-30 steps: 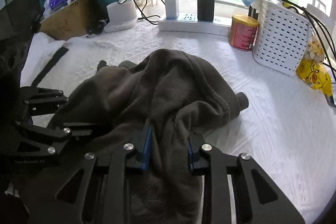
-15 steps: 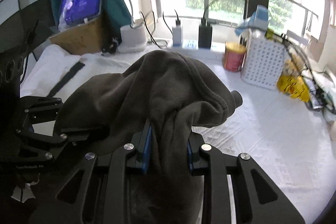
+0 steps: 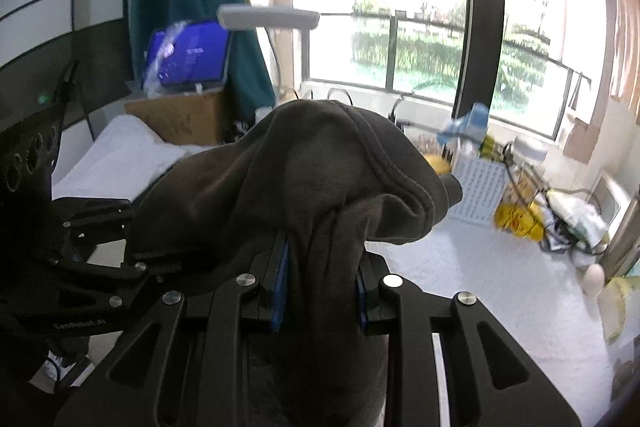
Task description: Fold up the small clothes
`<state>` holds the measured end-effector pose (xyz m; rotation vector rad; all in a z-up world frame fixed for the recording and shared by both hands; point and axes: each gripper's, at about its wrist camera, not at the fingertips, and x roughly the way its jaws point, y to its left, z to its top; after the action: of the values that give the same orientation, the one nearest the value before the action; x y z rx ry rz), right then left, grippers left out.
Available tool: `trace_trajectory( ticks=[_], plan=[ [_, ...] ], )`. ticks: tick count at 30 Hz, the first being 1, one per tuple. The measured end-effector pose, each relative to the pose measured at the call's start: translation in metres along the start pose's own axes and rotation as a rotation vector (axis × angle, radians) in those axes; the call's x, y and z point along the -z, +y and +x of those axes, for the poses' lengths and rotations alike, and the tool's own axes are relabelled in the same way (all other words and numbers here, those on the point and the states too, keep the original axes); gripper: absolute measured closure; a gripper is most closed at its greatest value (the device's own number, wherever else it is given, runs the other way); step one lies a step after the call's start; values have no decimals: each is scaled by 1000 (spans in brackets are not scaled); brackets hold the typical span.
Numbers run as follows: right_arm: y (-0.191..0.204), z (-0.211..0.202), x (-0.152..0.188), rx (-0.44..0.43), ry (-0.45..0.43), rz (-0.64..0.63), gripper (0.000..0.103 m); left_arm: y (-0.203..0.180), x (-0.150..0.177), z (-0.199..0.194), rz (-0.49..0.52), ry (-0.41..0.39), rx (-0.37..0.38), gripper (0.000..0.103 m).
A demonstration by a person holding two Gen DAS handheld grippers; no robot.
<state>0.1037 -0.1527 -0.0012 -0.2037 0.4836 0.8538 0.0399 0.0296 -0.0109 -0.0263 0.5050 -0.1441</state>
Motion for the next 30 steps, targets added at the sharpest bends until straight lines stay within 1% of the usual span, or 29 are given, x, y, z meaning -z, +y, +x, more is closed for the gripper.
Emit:
trace_trajectory(
  ticks=[8,16,23,30],
  plan=[
    [30,-38,-17,2,-104,-47,77,-8,-8,-45,18,-102,-25,74],
    [53,-62,-31,-14,-191,-85,77,-7,-12,-78,21,-176,-56,74],
    [74,-72,-43,-44,-250,-123,77,3,-14,-100,30,-224,-90,74],
    [100,-75,-54,-107,-303,-164,77,18,-13,-127,28,-258,-143,74]
  ],
)
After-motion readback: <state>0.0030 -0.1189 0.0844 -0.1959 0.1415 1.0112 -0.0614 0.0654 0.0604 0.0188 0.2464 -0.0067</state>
